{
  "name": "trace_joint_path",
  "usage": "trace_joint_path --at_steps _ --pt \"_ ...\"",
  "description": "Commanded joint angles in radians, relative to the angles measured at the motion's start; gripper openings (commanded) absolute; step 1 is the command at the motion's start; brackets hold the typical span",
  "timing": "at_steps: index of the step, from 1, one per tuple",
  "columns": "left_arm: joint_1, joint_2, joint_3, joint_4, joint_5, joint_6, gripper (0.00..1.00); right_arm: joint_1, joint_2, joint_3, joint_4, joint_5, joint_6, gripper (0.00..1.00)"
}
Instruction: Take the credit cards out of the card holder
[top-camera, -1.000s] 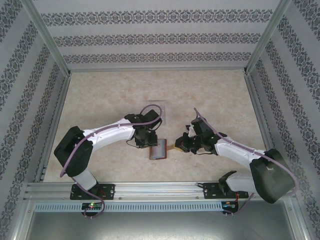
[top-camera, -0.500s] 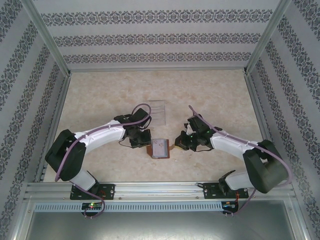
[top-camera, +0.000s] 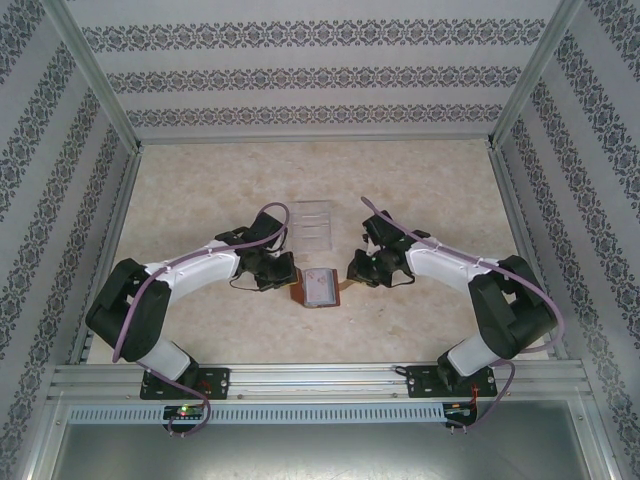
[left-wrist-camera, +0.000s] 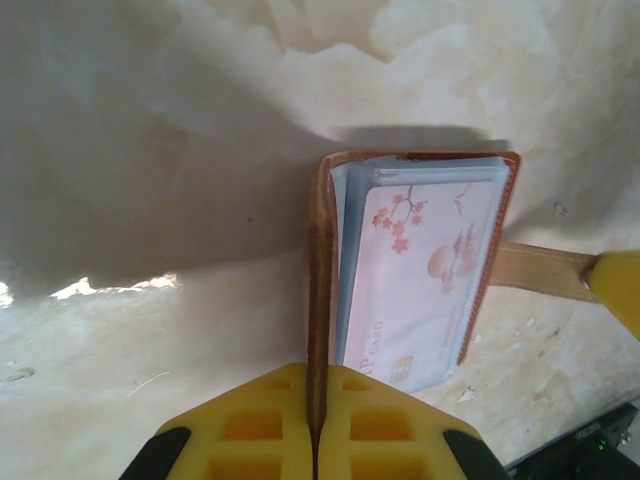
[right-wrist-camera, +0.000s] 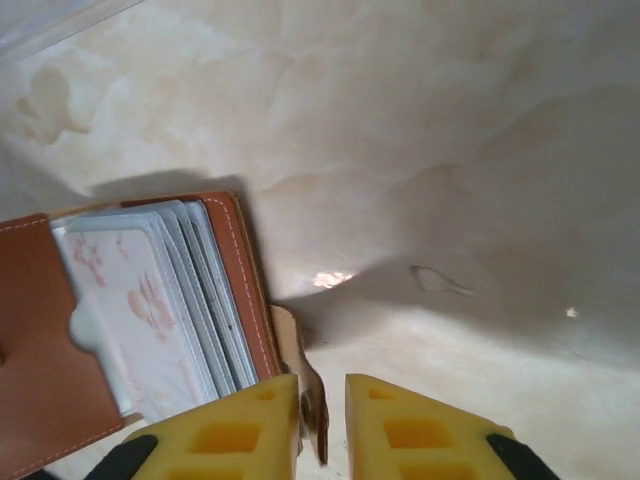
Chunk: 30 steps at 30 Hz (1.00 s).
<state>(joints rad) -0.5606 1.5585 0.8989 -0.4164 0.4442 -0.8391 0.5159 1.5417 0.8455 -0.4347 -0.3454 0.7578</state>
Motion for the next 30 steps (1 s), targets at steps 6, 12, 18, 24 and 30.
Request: trace_joint_path --at_steps 6,12,18,24,30 --pt "0.016 0.037 0.047 -0.049 0.049 0.135 0.06 0.074 -0.016 0.186 -0.290 0.250 -0.053 0.44" --pt "0.023 0.047 0.068 -0.086 0.055 0.156 0.09 0.169 0.058 0.310 -0.294 0.197 0.000 0.51" --pt "0.025 0.053 0.057 -0.082 0.065 0.141 0.09 0.215 0.146 0.299 -0.236 0.155 0.065 0.52" --pt "0.025 0.048 0.032 -0.071 0.068 0.122 0.14 0.214 0.181 0.230 -0.140 0.101 0.086 0.51" --pt "0.025 0.057 0.036 -0.149 -0.017 0.148 0.30 0.207 0.221 0.206 -0.111 0.085 0.077 0.49"
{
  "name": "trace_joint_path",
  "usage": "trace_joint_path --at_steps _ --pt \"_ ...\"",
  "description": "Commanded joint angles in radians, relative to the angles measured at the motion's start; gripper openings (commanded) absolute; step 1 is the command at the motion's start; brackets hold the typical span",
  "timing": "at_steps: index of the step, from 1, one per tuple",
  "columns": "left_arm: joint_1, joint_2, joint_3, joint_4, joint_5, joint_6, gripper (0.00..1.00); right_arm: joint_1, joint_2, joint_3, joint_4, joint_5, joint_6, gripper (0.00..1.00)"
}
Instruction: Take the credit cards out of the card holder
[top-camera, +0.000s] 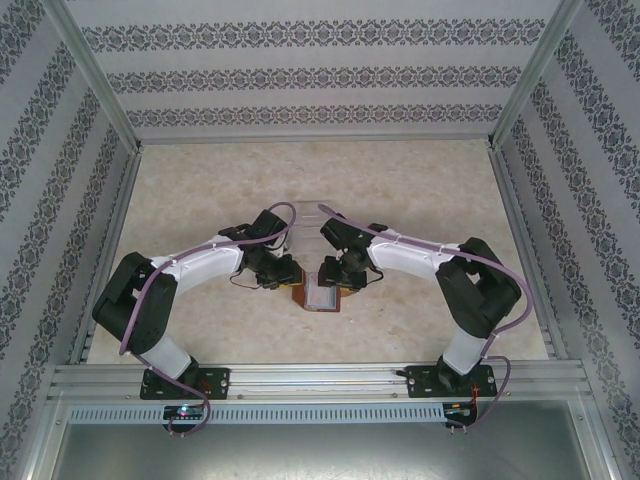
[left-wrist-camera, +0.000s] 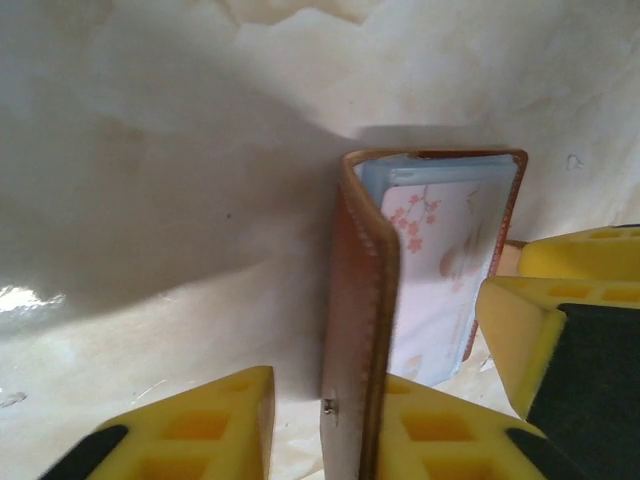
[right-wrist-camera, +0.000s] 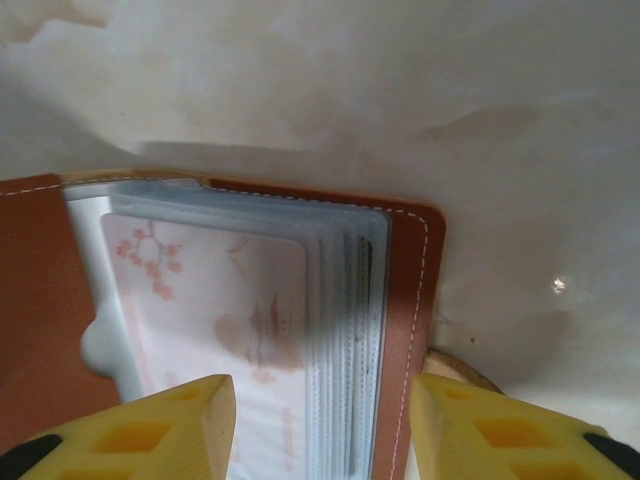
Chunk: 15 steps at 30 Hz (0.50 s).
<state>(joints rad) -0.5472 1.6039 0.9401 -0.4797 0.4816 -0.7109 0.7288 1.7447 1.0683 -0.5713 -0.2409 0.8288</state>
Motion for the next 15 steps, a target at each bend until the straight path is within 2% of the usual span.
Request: trace_joint_path --at_steps 1,9,15 --pt "0.012 0.015 -0.002 -0.110 -0.072 0.028 0.32 -0.007 0.022 -0.021 0.026 -0.016 0.004 0.49" --pt "0.010 0.087 0.028 -0.267 -0.188 0.107 0.37 -0.013 0.046 -0.039 0.014 0.003 -0.020 0.46" --pt "-0.007 0.134 0.071 -0.343 -0.253 0.135 0.48 -0.013 0.049 -0.051 0.027 -0.005 -0.022 0.45"
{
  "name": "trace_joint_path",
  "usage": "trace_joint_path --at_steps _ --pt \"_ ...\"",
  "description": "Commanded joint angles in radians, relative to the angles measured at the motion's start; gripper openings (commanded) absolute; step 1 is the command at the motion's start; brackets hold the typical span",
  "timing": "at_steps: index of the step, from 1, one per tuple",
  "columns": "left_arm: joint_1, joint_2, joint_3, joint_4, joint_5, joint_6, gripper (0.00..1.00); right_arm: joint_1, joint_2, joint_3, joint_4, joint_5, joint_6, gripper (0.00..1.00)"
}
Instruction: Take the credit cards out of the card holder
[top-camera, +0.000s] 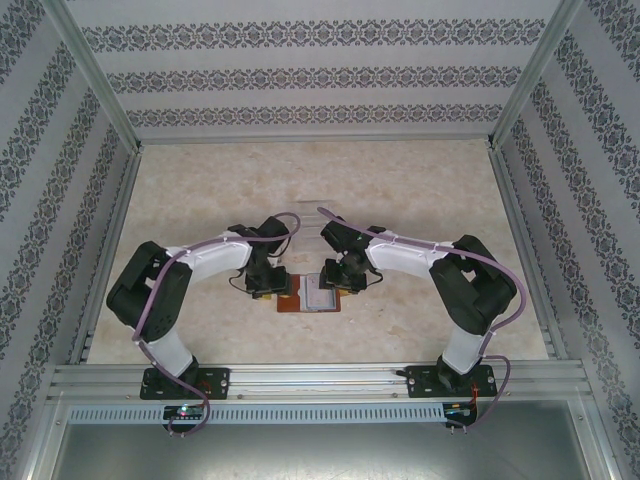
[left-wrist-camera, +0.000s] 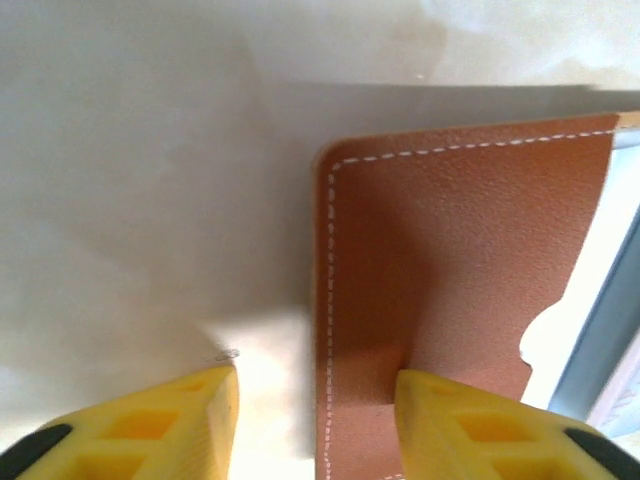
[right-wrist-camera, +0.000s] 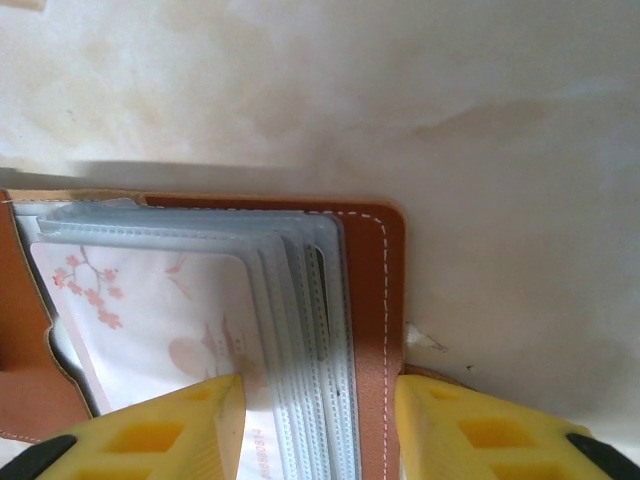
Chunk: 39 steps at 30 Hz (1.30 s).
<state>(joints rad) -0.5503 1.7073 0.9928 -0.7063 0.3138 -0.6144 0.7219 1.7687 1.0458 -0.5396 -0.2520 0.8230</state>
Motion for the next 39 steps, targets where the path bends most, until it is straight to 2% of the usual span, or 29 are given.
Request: trace_joint_path --at_steps 1,8,16,24,30,39 --pt "-0.009 0.039 0.027 -0.128 -0.100 0.041 0.49 -0.006 0.026 -0.028 -0.004 0.005 -0.016 0.45" --pt "-0.052 0.092 0.098 -0.225 -0.211 0.051 0.47 -0.010 0.012 -0.035 0.012 -0.008 -0.018 0.43" --pt "-0.048 -0.033 0.130 -0.227 -0.275 0.017 0.45 -0.025 -0.038 -0.061 0.072 -0.057 -0.001 0.39" --pt "-0.019 -0.132 0.104 -0.104 -0.112 -0.040 0.43 -0.047 -0.099 -0.103 0.124 -0.085 0.019 0.36" --pt "-0.004 -0.183 0.116 -0.059 -0.060 -0.064 0.37 -0.060 -0.137 -0.137 0.165 -0.105 0.037 0.35" --pt "-0.008 -0.118 0.128 0.071 0.181 -0.088 0.34 -0.076 -0.149 -0.173 0.234 -0.148 0.061 0.32"
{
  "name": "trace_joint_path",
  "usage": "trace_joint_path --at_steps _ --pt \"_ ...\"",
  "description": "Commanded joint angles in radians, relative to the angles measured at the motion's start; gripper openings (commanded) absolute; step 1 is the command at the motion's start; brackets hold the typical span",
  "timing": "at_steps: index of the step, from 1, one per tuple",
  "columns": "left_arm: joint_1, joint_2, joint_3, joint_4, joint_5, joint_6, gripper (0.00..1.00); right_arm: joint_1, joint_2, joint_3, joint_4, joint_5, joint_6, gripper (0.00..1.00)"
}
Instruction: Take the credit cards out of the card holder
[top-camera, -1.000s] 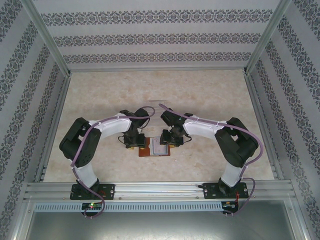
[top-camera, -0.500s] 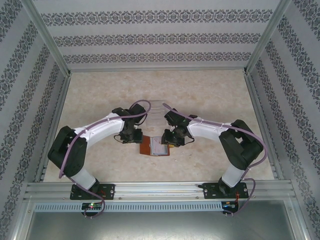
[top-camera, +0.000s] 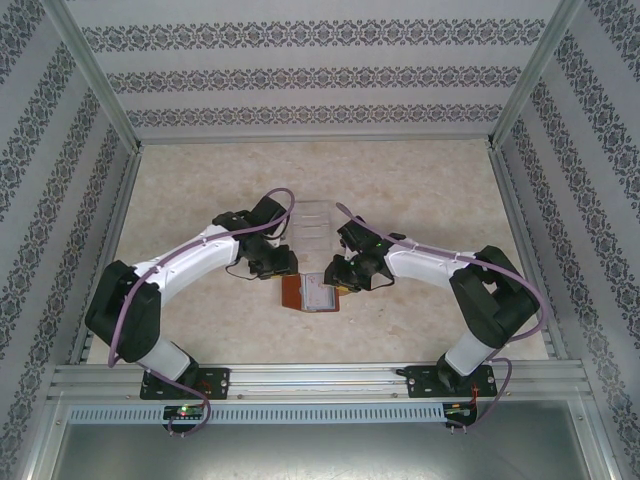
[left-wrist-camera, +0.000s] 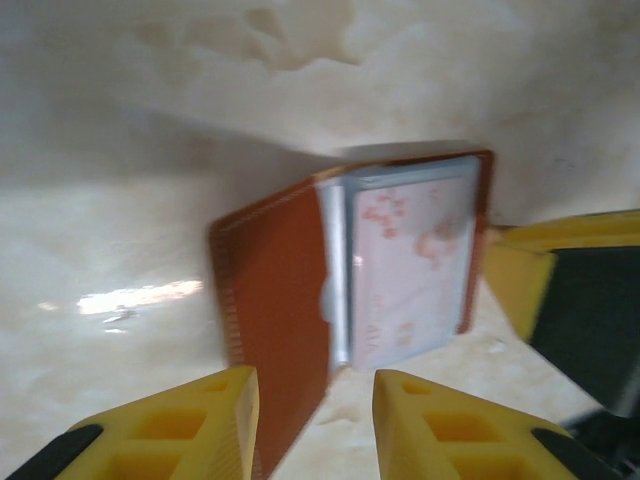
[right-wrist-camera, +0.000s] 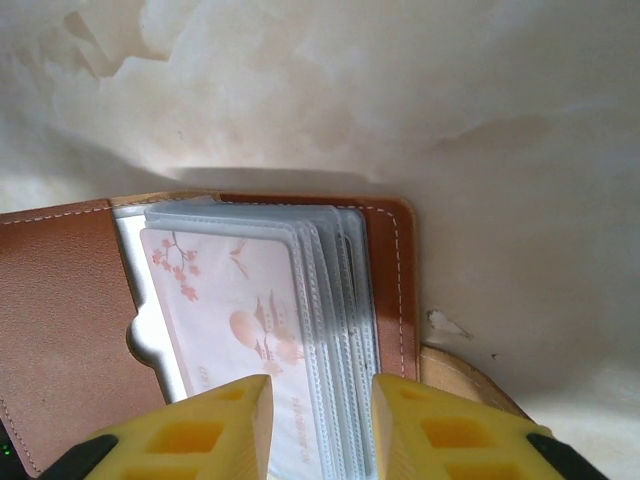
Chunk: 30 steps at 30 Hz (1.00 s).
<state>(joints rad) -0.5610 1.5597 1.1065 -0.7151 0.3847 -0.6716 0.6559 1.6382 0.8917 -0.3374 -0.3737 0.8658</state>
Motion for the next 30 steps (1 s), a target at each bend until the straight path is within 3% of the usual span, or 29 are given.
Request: trace_joint_path --at_steps 1,6,11,17,23,30 --pt "0.000 0.040 0.014 0.096 0.127 -0.033 0.33 -0.012 -0.017 -0.020 0.035 -0.027 0.019 0.31" --pt "-0.003 0.088 -0.005 0.154 0.186 -0.045 0.29 -0.016 -0.012 -0.031 0.057 -0.039 0.031 0.31" --pt "-0.002 0.133 -0.036 0.133 0.157 -0.029 0.25 -0.020 0.003 -0.039 0.083 -0.054 0.038 0.30" --pt "-0.001 0.155 -0.120 0.231 0.168 -0.030 0.24 -0.019 0.035 -0.052 0.106 -0.065 0.038 0.30" --pt "0.017 0.121 -0.218 0.388 0.182 -0.061 0.26 -0.022 0.034 -0.063 0.109 -0.060 0.041 0.30" --pt "0.041 0.104 -0.315 0.627 0.299 -0.131 0.32 -0.023 0.025 -0.065 0.107 -0.060 0.041 0.30"
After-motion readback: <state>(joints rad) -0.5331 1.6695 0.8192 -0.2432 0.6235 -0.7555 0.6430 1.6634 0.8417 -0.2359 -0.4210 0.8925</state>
